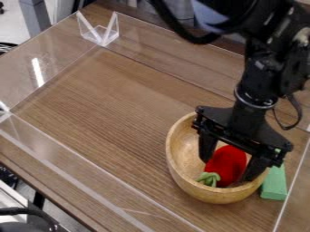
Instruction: Move the red fruit to the left
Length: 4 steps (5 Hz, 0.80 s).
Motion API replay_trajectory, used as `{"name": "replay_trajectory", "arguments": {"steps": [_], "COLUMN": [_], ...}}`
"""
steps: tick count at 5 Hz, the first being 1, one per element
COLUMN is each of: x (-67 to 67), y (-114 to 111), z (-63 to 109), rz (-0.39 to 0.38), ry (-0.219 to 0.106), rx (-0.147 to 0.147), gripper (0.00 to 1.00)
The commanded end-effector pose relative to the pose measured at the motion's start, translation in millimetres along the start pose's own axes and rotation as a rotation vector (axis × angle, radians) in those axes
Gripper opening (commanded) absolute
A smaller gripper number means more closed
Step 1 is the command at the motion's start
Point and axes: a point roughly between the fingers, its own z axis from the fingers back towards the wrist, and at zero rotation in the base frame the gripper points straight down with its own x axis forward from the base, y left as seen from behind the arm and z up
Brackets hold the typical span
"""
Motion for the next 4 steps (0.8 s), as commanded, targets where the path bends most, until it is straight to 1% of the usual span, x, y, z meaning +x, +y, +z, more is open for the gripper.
{"name": "replay_trajectory", "arguments": {"steps": [1, 2, 4], "x": [3.8, 4.0, 20.3], "y": [-3, -5, -10], "z": [8.8, 6.8, 3.3], "rz": [-0.074, -0.131, -0.145], "ry": [-0.078, -0.102, -0.129], "rx": [-0.031, -0.032, -0.029], "gripper": [1.0, 1.0, 1.0]}}
